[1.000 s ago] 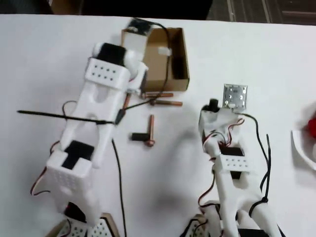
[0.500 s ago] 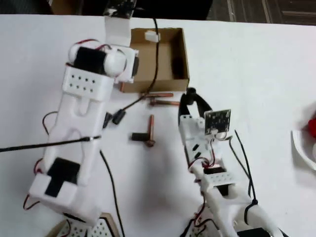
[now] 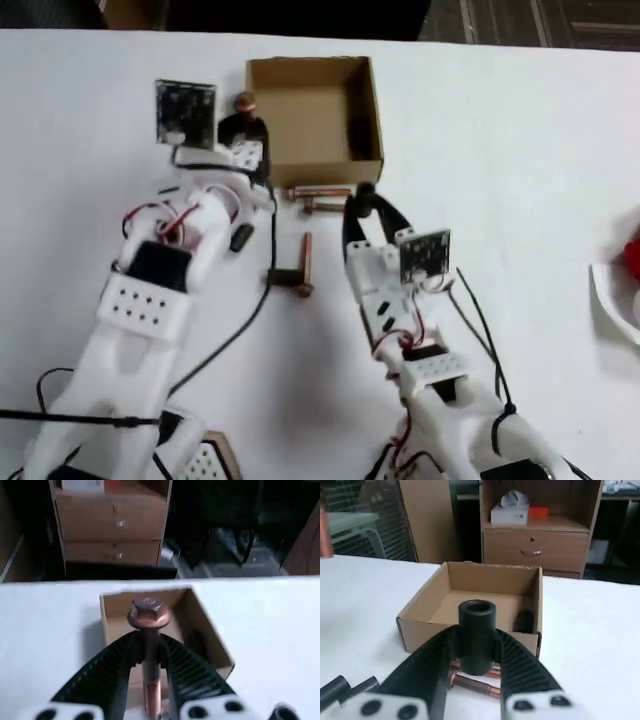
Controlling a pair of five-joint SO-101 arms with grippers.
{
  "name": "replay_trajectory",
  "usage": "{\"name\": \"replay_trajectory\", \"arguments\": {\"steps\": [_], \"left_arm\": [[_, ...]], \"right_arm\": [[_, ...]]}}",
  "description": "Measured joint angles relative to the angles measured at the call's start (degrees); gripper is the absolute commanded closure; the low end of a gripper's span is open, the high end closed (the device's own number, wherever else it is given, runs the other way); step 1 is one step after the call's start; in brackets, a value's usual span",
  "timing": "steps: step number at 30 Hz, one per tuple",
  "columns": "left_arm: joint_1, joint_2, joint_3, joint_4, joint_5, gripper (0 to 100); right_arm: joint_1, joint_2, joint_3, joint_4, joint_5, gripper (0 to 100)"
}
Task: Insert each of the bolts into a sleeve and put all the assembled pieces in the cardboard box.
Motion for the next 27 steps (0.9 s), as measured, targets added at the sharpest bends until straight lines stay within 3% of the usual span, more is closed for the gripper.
{"name": "replay_trajectory", "arguments": {"steps": [7,16,22,27], "left_arm": [[3.6,-1.1,0.4,-8.9,0.8,97],[10.6,4.3,0.4,-18.7,0.8,97],[14.8,9.0,0.4,-20.1,0.8,97],[15.0,9.8,0.9,-20.2,0.8,97]], "right_arm": [[-0.9,1.1,3.6,-10.7,0.0,97.8],[-1.1,17.6,0.4,-23.2,0.0,97.8],[-1.1,27.5,-1.8,-33.8,0.0,97.8],[-1.1,30.7,-3.6,-36.8,0.0,97.8]]}}
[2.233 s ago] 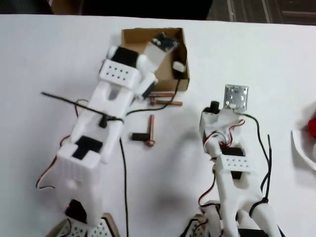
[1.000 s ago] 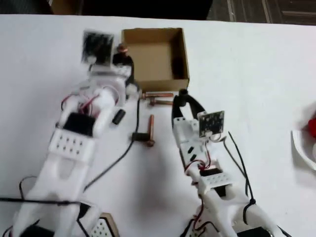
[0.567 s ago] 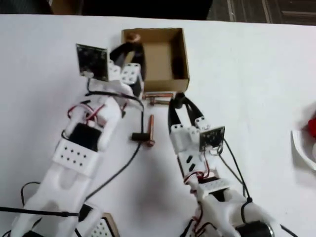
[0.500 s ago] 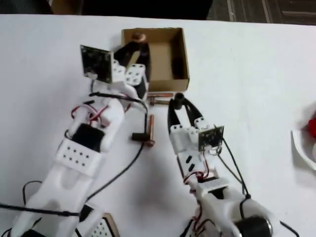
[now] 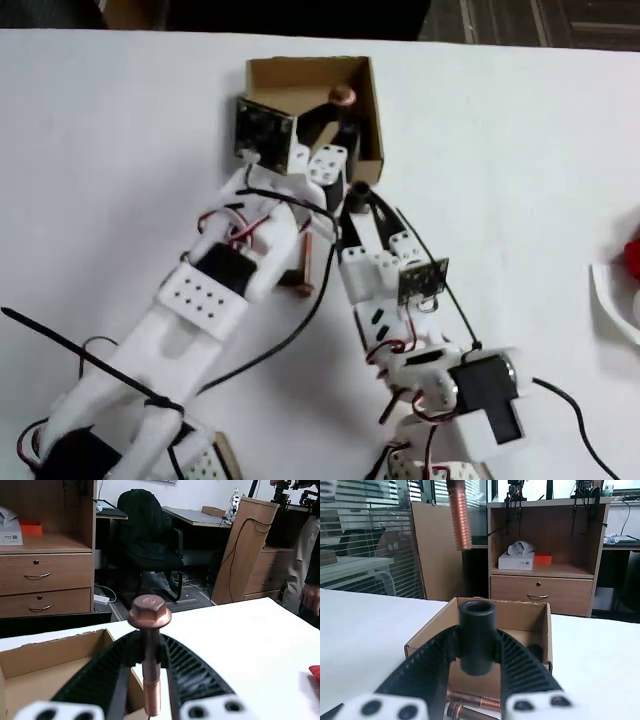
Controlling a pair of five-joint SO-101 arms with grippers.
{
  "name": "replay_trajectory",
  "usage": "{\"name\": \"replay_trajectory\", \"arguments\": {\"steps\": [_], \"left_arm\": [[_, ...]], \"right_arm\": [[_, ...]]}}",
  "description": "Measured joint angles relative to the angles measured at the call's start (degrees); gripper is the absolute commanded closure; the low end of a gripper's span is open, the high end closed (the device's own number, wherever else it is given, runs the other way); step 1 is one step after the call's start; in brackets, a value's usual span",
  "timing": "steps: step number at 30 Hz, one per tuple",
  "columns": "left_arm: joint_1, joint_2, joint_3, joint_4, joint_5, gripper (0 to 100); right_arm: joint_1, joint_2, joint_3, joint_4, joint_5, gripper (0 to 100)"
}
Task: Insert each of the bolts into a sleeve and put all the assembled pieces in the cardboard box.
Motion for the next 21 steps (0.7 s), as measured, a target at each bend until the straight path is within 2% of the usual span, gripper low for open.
{"name": "replay_trajectory", "arguments": {"steps": [10,21], "left_arm": [[3.2,0.4,3.3,-0.1,0.0,97],[3.7,0.3,4.9,-0.6,-0.1,97]], "right_arm": [[0.0,0.0,-0.1,-0.4,0.0,97.8],[-0.1,0.3,-0.1,-0.4,0.0,97.8]]}}
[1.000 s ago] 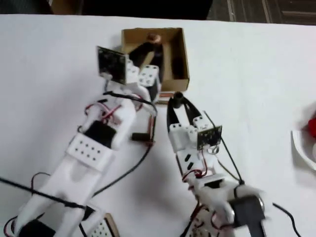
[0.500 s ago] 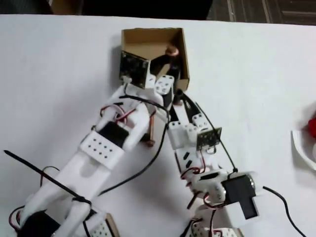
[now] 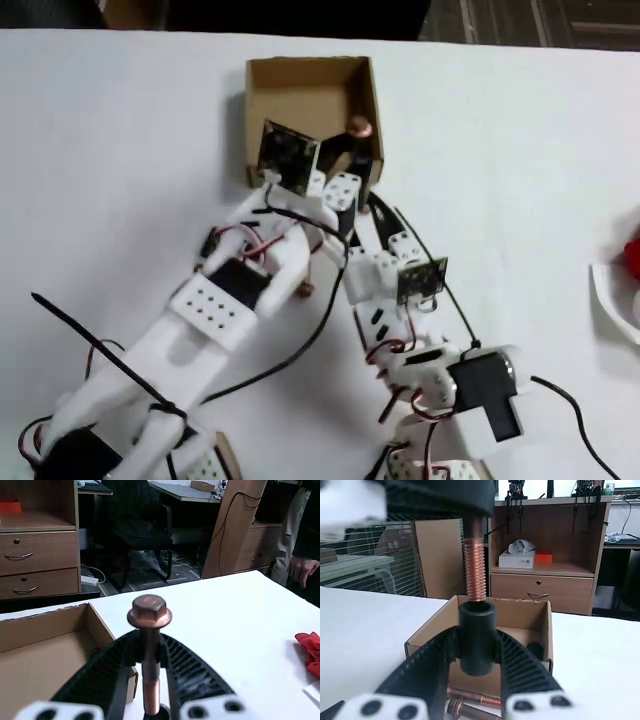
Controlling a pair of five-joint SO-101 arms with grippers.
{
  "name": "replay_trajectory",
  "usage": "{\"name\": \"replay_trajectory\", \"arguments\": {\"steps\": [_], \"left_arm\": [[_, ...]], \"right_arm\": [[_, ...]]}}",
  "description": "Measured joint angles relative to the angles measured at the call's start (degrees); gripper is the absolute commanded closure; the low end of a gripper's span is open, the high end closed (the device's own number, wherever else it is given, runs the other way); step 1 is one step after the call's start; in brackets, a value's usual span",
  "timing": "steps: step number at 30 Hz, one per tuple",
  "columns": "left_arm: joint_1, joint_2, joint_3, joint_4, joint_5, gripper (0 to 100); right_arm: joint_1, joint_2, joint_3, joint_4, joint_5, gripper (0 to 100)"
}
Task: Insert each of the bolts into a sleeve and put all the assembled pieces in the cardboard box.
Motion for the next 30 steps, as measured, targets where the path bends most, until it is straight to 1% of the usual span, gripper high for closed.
{"name": "replay_trajectory", "arguments": {"steps": [5,12,19,24,30], "left_arm": [[1.8,0.2,0.2,0.6,0.0,97],[1.8,0.2,0.3,0.8,0.0,97],[1.8,0.1,0.2,6.1,-0.1,97],[1.8,0.1,0.2,9.4,-3.2,97],[1.8,0.1,0.2,10.5,-3.5,97]], "right_arm": [[0.2,-0.1,0.0,0.0,0.0,97.8],[0.2,0.0,0.0,0.0,0.0,97.8],[0.2,0.1,0.0,0.0,0.0,97.8],[0.2,0.1,0.0,0.0,0.0,97.8],[0.0,0.1,0.0,0.0,0.0,97.8]]}}
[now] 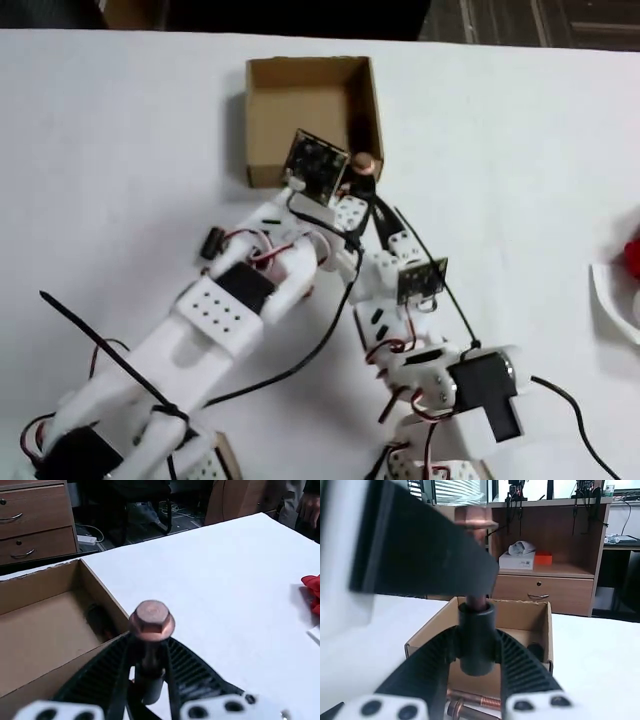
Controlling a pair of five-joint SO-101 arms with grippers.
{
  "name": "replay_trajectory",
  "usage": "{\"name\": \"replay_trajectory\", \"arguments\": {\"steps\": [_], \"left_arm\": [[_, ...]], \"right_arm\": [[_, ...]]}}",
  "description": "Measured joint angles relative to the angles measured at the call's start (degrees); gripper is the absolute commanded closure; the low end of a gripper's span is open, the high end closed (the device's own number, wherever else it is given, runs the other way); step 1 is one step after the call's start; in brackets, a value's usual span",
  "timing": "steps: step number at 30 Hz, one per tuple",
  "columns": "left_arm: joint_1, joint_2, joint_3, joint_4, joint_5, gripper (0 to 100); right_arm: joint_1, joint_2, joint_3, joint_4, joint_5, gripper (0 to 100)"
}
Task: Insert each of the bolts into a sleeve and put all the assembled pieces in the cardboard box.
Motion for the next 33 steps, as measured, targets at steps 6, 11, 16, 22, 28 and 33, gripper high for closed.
{"name": "replay_trajectory", "arguments": {"steps": [6,11,16,22,28,33], "left_arm": [[0.0,0.0,0.0,0.1,-0.4,95],[0.0,0.0,0.0,0.1,-0.4,84],[0.1,0.1,0.1,0.2,-0.3,84],[0.1,0.1,0.1,0.3,-0.3,83],[-0.4,0.1,0.1,0.3,-0.3,83],[-0.4,0.1,0.1,0.3,-3.3,83]], "right_arm": [[0.0,0.0,0.0,0.0,0.0,97.8],[0.2,0.0,0.0,0.0,0.0,97.8],[0.2,0.0,0.0,0.0,0.0,97.8],[0.2,0.0,0.0,0.0,0.0,97.8],[0.1,0.0,0.0,0.0,0.0,97.8],[0.1,0.0,0.0,0.0,0.0,97.8]]}}
